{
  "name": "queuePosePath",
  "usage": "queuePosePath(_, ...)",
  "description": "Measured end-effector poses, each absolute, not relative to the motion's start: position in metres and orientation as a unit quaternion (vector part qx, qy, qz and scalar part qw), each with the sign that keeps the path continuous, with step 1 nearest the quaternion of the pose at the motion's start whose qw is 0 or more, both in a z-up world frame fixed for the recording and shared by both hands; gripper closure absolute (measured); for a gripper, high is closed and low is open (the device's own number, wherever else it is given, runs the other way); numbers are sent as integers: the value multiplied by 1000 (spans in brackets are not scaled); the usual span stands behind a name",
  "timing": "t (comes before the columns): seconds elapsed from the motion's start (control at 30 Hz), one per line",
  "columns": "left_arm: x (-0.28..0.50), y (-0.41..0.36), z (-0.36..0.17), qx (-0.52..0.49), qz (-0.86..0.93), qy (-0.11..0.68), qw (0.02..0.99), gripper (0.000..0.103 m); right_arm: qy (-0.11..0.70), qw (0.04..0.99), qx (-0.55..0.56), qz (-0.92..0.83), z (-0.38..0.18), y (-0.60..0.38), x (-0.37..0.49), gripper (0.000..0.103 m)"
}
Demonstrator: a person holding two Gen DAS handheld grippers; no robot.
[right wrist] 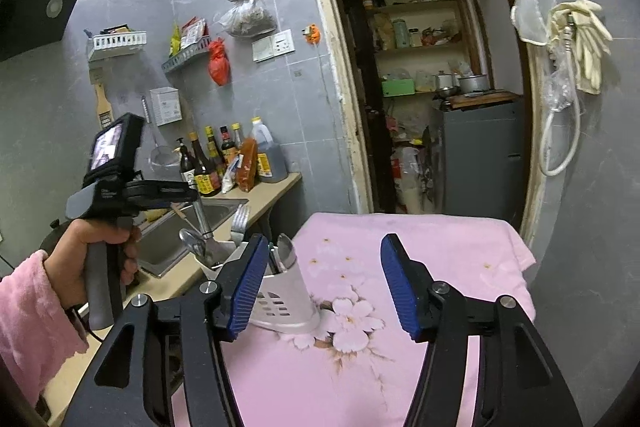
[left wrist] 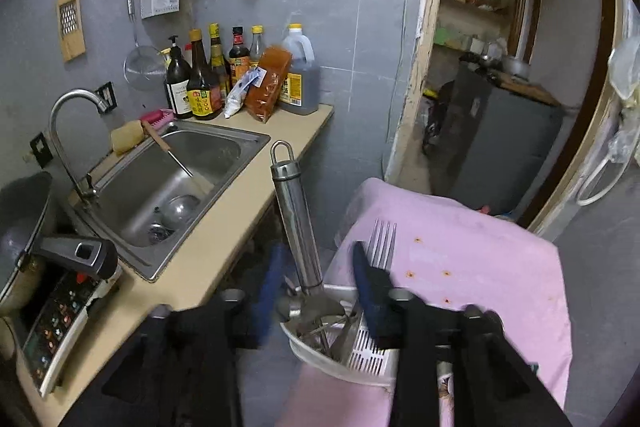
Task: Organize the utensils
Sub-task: 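Lower the peeler into the caddy with the left tool while the right tool drops the rod in, then open the left tool and withdraw both tools from the caddy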
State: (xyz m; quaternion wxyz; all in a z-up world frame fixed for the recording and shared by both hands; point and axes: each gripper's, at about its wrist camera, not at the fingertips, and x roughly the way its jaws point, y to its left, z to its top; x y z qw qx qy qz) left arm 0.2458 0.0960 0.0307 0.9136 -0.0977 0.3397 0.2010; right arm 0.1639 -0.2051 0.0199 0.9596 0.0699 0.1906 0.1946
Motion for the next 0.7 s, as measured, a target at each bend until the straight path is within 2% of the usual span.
queuePosePath(0.17,222,92,35,-95,165,304,934,52,182,968,75,156,23,-212,146,39)
queuePosePath(0.33,189,72,37,-74,120,260,955,33,168,974,86,125,27,-225,128,32)
queuePosePath(0.57,140,37,32,-59,58,226,971,21,155,979,82,102,34,-243,99,21)
queuePosePath(0.63,124,29,32,-65,45,217,973,14,152,980,80,101,36,-249,92,18)
queuePosePath(0.7,110,23,33,-71,38,207,975,12,149,980,79,101,38,-255,81,12)
